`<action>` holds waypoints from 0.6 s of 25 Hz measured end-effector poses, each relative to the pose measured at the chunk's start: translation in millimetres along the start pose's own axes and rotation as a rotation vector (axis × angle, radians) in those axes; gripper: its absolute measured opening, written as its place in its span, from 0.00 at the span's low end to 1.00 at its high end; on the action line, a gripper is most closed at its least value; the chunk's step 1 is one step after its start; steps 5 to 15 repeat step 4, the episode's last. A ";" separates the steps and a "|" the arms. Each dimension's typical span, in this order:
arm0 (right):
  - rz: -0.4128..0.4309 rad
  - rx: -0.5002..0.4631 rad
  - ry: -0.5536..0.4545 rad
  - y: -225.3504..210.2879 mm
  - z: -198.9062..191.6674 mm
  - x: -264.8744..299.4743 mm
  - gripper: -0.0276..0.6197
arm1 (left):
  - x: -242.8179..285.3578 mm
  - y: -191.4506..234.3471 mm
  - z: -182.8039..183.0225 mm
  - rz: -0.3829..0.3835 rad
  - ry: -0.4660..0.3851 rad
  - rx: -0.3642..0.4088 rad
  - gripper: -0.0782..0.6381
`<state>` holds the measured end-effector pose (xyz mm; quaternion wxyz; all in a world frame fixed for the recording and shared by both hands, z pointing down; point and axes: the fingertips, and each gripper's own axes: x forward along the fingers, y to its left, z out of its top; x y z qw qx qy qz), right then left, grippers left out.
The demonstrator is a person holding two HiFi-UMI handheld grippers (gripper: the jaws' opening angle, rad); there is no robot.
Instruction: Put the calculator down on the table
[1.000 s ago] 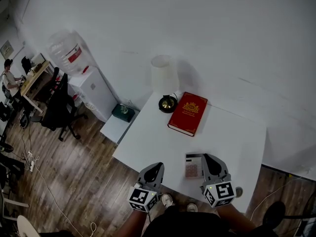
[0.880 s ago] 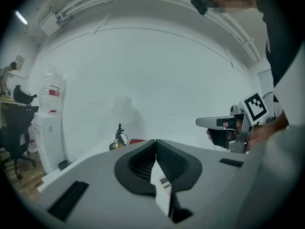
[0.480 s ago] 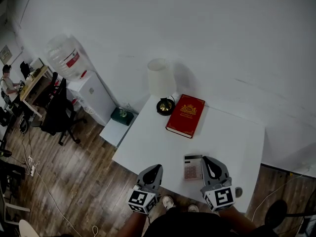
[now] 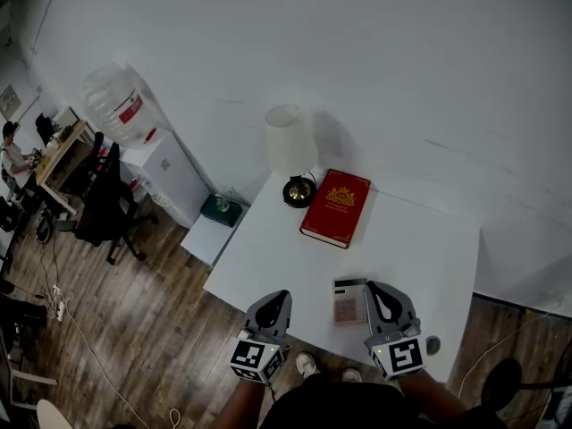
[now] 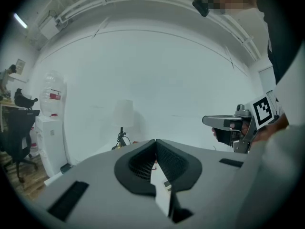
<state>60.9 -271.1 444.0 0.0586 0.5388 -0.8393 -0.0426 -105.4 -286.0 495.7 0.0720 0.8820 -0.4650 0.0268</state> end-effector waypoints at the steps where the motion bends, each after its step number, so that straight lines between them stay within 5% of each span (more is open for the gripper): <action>1: 0.001 0.000 0.000 0.0 0.4 -0.5 0.07 | 0.1 -1.0 0.9 -0.003 0.002 0.005 0.14; 15: 0.004 0.000 -0.004 -1.2 2.0 -1.4 0.07 | 0.7 -4.3 0.8 -0.014 0.007 0.017 0.14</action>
